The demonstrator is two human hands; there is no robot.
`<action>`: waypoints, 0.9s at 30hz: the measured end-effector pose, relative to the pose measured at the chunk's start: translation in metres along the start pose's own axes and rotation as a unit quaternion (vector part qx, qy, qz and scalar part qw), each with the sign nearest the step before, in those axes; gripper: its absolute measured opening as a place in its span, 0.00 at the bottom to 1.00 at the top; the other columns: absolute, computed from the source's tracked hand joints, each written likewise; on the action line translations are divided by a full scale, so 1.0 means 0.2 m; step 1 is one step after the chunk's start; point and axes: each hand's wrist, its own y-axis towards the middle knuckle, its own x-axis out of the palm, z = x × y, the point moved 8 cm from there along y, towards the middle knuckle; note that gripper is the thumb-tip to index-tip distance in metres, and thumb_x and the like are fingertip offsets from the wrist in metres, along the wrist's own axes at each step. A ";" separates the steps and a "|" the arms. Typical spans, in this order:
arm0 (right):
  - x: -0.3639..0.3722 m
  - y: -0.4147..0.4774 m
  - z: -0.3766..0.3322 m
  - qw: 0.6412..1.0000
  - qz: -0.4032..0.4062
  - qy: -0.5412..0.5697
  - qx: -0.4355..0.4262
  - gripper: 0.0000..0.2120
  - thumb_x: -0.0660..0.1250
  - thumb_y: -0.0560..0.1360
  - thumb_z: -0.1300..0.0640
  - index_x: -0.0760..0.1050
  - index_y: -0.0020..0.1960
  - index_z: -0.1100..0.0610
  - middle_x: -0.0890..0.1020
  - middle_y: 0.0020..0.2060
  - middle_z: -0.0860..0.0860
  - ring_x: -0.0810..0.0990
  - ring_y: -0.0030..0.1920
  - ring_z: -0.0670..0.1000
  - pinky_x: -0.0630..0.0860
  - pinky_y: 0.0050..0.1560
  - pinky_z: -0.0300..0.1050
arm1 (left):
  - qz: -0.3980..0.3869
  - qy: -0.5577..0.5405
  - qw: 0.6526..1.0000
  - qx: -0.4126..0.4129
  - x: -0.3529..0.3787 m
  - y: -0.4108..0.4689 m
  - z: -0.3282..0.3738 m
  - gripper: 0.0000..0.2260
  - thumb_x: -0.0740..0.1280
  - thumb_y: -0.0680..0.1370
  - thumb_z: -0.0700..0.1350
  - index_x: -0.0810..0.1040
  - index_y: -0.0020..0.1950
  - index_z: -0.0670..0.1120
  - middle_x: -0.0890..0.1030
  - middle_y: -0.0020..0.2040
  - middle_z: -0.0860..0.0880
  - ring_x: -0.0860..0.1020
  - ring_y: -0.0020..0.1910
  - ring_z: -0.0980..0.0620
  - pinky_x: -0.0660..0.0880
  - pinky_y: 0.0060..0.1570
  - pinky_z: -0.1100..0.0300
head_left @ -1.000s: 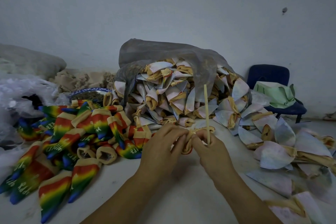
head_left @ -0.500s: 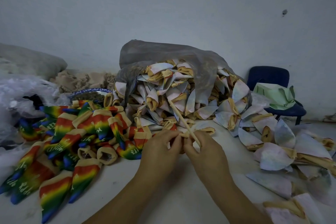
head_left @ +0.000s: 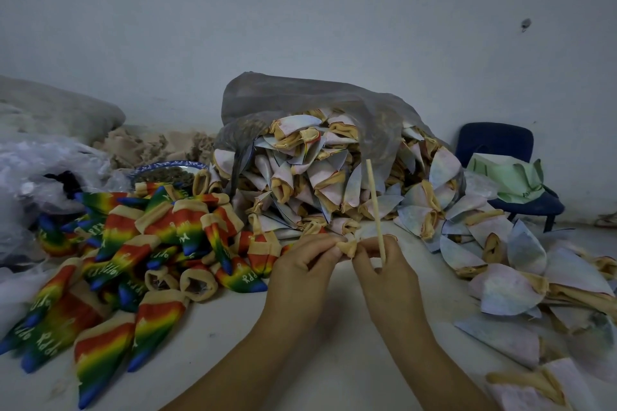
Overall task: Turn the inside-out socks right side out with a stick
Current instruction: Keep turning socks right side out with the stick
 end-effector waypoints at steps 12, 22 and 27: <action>0.00 -0.01 -0.04 0.997 0.016 -0.044 -0.055 0.06 0.62 0.76 0.50 0.69 0.42 0.40 0.76 0.39 0.44 0.74 0.34 0.43 0.69 0.33 0.36 | -0.019 -0.133 0.990 -0.035 0.05 -0.01 -0.01 0.16 0.69 0.78 0.38 0.87 0.47 0.59 0.83 0.55 0.56 0.80 0.58 0.57 0.79 0.53 0.61; -0.05 0.00 -0.04 0.998 0.038 0.051 -0.022 0.08 0.62 0.78 0.55 0.75 0.45 0.43 0.83 0.39 0.43 0.80 0.37 0.37 0.72 0.33 0.29 | -0.048 -0.293 0.920 -0.254 0.08 -0.01 -0.15 0.07 0.70 0.76 0.42 0.88 0.48 0.49 0.86 0.49 0.47 0.81 0.43 0.55 0.76 0.38 0.66; -0.06 0.01 -0.02 0.999 0.036 0.025 -0.006 0.09 0.61 0.78 0.54 0.74 0.43 0.42 0.81 0.36 0.40 0.77 0.36 0.36 0.70 0.32 0.30 | -0.163 -0.313 0.888 -0.294 0.16 -0.04 -0.15 0.08 0.68 0.75 0.45 0.87 0.44 0.47 0.85 0.50 0.50 0.81 0.46 0.59 0.67 0.51 0.58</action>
